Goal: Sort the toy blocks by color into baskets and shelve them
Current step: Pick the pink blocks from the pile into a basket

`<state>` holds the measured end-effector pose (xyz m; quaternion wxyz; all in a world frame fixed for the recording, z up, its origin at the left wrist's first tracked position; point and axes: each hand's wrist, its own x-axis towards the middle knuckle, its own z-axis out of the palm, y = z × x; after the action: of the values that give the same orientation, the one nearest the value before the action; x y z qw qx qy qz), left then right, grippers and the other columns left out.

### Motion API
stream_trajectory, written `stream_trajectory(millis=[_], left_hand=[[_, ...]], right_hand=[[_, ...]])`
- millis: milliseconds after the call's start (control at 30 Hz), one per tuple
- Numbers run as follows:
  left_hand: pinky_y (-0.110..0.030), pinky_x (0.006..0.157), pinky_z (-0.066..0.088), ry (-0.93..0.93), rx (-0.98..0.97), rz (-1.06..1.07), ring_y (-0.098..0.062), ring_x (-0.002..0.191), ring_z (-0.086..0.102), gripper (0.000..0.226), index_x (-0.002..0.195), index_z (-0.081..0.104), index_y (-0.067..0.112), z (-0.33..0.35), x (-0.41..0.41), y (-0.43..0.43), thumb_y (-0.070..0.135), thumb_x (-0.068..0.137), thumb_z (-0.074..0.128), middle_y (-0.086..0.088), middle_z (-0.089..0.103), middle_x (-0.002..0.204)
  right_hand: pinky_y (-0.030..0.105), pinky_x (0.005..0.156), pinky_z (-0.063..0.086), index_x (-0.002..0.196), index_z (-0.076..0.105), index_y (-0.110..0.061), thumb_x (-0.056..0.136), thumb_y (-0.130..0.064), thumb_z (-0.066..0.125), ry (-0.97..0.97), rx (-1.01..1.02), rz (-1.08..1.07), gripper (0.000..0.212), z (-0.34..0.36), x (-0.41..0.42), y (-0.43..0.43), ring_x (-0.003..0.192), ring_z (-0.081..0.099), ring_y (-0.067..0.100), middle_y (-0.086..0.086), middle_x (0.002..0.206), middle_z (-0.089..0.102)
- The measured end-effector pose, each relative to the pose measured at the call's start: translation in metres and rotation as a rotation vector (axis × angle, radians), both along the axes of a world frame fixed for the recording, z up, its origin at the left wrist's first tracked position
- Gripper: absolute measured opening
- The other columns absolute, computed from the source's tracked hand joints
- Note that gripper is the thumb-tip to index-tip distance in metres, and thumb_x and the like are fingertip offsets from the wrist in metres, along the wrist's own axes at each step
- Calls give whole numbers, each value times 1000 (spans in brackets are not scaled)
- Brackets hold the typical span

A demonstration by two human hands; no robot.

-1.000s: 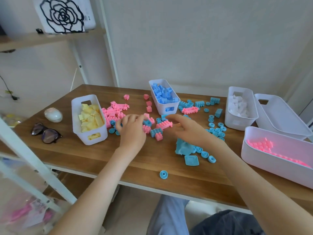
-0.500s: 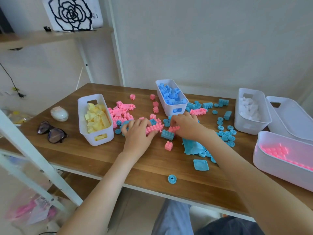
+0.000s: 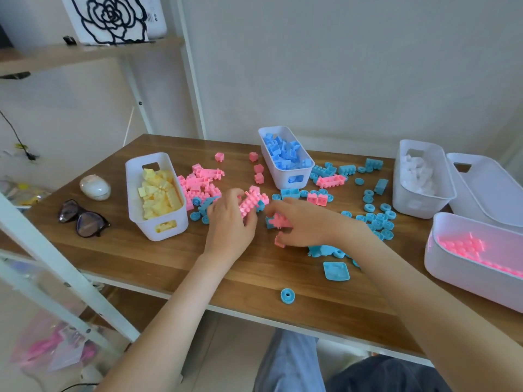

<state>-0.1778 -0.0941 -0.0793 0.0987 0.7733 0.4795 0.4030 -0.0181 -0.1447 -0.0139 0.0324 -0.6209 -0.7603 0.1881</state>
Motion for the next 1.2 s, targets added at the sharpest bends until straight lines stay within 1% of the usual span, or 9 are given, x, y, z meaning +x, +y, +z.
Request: stream_trajectory(millis=[167,300,467,600,667,767,933,1067,1200], left_hand=[[-19,85,37,-29,-50,-59,-13,113,50,35,128,52,12,7,1,-4,19,93,56,-2,55,120],[-11,79,37,-91,-89,-95,-8,109,51,35,129,54,16,18,12,-9,23,95,54,1,56,120],[-7,66,36,-186,-76,-179,-5,89,51,21,113,62,15,37,50,-27,19,93,56,10,55,95],[-16,58,37,-220,-122,-367,-3,70,53,12,94,62,16,53,100,-47,25,95,54,5,59,75],[-16,58,41,-153,-167,-499,-2,68,54,15,96,61,17,60,129,-61,30,95,54,6,59,74],[-26,69,49,-44,-119,-643,-7,79,59,23,111,60,16,71,168,-83,32,94,55,3,65,93],[-6,61,37,150,-80,-821,-3,82,53,34,123,55,16,83,225,-116,32,93,58,7,61,104],[-20,75,45,383,-175,-925,-15,99,60,35,126,56,15,84,262,-122,23,92,60,-1,63,113],[-29,89,47,598,-202,-892,-15,111,54,48,133,49,21,80,280,-127,35,90,62,0,53,130]], right_hand=[[35,80,53,127,41,-22,87,-28,61,-153,16,-46,46,-8,-9,7,92,57,17,2,107,59],[29,76,50,118,48,-20,91,-25,53,39,90,-133,27,-3,-3,2,87,56,13,-3,99,57],[23,58,40,98,53,-8,90,-16,57,267,357,-267,12,17,33,-29,62,46,10,-2,74,52],[30,70,41,98,54,-10,87,-18,62,263,436,-447,16,34,87,-76,68,48,14,-6,72,51],[28,69,39,100,55,-12,87,-19,63,236,439,-545,18,36,119,-104,70,48,15,-7,74,52],[29,64,37,101,57,-14,86,-23,63,161,352,-675,18,37,159,-144,71,49,17,-2,78,56],[23,64,38,105,60,-23,84,-29,63,44,219,-755,22,30,211,-194,72,52,8,-9,80,58],[24,63,36,108,62,-19,87,-23,63,25,260,-796,22,25,233,-218,76,52,13,-2,89,61],[21,77,37,121,55,-23,89,-25,61,104,232,-800,33,21,246,-235,86,55,12,-3,101,59]])
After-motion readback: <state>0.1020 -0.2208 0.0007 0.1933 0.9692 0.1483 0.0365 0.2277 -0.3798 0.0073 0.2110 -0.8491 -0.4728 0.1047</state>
